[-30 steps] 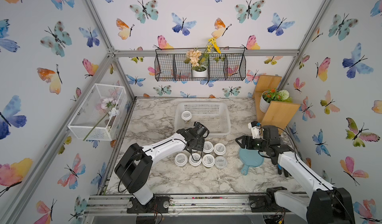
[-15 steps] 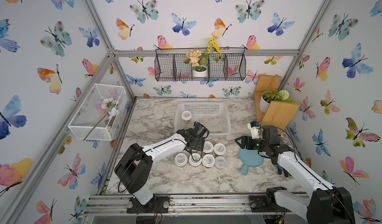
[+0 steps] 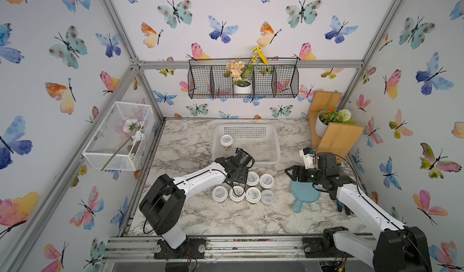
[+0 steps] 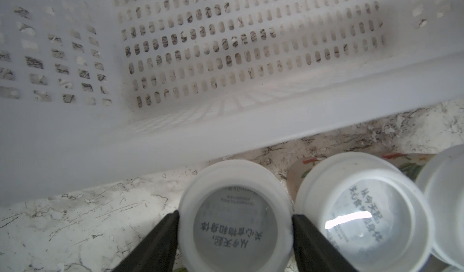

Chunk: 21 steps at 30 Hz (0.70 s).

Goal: Put the yogurt in the basket
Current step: Pick up the yogurt from the center of the board.

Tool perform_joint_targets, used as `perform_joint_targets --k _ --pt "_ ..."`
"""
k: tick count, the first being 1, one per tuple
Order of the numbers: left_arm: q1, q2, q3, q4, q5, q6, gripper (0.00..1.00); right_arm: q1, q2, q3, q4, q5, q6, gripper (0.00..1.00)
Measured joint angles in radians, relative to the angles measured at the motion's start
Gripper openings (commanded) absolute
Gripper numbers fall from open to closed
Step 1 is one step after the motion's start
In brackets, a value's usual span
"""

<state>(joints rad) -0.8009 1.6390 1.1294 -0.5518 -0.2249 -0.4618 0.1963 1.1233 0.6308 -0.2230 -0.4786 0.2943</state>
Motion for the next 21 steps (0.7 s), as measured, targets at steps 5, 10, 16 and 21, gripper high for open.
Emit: perform_joint_targets --k 5,10,16,21 --pt "0.0 -0.003 0.0 -0.006 0.0 0.0 0.68 0.001 0.0 0.0 0.0 0.0 0.0 0.74" --pt "0.0 -0.014 0.0 -0.038 -0.001 0.0 0.67 0.002 0.0 0.0 0.0 0.0 0.0 0.73" --pt "0.0 -0.039 0.01 -0.099 -0.002 0.001 0.66 0.006 0.0 0.0 0.0 0.0 0.0 0.73" --pt "-0.002 -0.043 0.064 -0.147 -0.002 0.002 0.66 0.008 0.0 0.0 0.0 0.0 0.0 0.73"
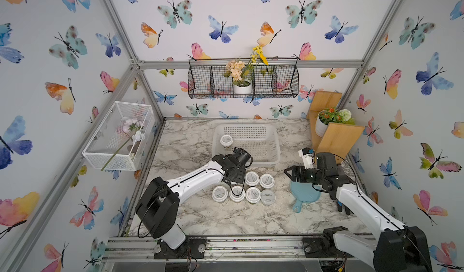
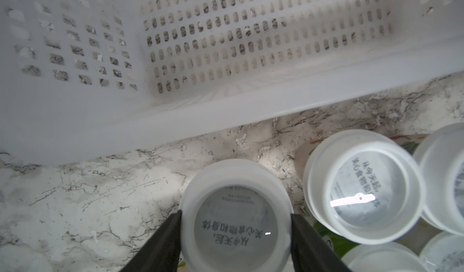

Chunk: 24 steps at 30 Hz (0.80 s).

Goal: Put the yogurt in the basket
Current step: Pick up the yogurt from the center of the board.

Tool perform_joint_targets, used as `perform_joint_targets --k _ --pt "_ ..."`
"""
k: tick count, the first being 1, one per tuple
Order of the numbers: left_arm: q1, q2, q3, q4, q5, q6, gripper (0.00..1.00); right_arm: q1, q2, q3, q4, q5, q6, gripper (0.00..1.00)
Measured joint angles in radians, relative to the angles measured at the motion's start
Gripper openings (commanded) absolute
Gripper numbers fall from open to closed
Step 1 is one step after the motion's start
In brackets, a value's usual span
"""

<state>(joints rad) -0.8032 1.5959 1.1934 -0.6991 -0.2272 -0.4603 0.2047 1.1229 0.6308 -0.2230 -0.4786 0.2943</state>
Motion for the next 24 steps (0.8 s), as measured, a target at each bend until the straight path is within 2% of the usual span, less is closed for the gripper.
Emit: perform_joint_targets --k 10,24 --pt "-0.028 -0.03 0.141 -0.095 -0.004 0.007 0.67 0.005 0.002 0.0 0.0 0.0 0.0 0.73" --pt "-0.056 -0.001 0.393 -0.204 -0.024 0.039 0.68 0.01 0.021 0.0 0.0 0.0 0.0 0.73"
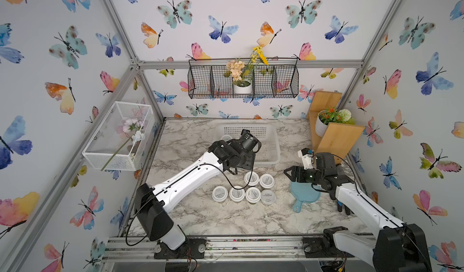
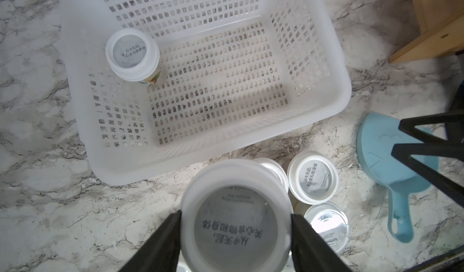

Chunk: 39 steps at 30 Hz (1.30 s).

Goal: Put the yogurt in the basket
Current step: Pick up the yogurt from the center of the board, then place the yogurt in the basket.

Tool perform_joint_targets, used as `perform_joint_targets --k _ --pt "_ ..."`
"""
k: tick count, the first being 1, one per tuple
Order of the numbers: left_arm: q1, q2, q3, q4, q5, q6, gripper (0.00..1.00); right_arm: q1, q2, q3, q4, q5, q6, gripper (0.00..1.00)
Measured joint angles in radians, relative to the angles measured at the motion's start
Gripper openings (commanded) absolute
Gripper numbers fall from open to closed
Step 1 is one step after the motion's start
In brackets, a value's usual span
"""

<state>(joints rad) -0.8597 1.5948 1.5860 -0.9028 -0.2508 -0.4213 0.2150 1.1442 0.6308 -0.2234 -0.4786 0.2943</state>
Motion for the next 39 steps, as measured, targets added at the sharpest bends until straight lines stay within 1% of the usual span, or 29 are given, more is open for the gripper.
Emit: perform_joint_targets --k 6,11,15,24,27,32,39 --pt "0.009 0.107 0.122 -0.005 -0.037 0.033 0.68 0.003 0.007 0.0 0.0 0.0 0.0 0.73" --pt "0.037 0.218 0.232 -0.001 -0.039 0.066 0.68 0.005 0.016 0.0 0.0 0.0 0.0 0.72" --pt "0.08 0.291 0.325 0.008 -0.039 0.092 0.68 0.01 0.019 0.0 0.0 0.0 0.0 0.72" --pt "0.189 0.4 0.46 0.056 -0.03 0.145 0.68 0.021 0.034 0.0 0.0 0.002 0.0 0.72" --pt "0.219 0.45 0.494 0.071 -0.019 0.16 0.68 0.026 0.042 0.0 0.0 0.003 0.0 0.72" --pt "0.261 0.507 0.511 0.093 -0.003 0.178 0.67 0.035 0.054 0.0 0.0 0.004 0.0 0.72" --pt "0.28 0.581 0.557 0.119 0.021 0.196 0.67 0.057 0.058 0.0 0.0 0.011 0.0 0.72"
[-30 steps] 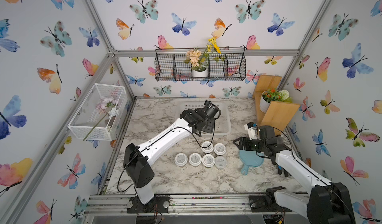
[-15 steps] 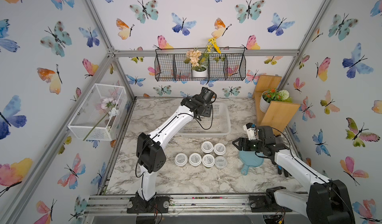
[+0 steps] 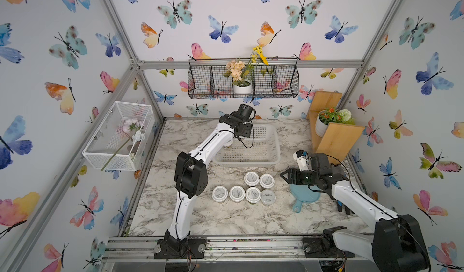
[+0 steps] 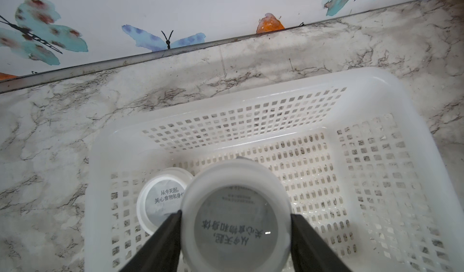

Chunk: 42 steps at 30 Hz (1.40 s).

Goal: Put the yogurt in the basket
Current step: Place the yogurt in the basket.

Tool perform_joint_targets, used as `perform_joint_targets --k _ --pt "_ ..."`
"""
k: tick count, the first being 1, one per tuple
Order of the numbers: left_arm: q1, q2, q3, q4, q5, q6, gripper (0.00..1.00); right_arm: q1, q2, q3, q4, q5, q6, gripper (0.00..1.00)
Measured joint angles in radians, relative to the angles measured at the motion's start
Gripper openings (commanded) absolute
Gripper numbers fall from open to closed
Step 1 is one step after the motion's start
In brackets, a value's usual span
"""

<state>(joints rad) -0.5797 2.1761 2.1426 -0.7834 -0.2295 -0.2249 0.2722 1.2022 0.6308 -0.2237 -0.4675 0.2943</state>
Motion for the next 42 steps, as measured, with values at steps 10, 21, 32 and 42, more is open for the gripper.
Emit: perform_joint_targets --k 10,21,32,42 --pt "0.01 0.084 0.053 0.014 0.018 0.005 0.67 0.035 0.026 0.0 0.0 0.022 0.0 0.72" --pt "0.038 0.113 0.06 0.016 0.023 0.02 0.67 0.044 0.026 0.0 0.0 0.027 0.0 0.72" --pt "0.048 0.116 0.055 0.018 0.023 0.021 0.67 0.055 0.027 0.0 0.0 0.035 0.0 0.72" --pt "0.048 0.126 0.017 0.024 0.024 0.024 0.67 0.058 0.038 0.0 -0.001 0.048 0.0 0.72"
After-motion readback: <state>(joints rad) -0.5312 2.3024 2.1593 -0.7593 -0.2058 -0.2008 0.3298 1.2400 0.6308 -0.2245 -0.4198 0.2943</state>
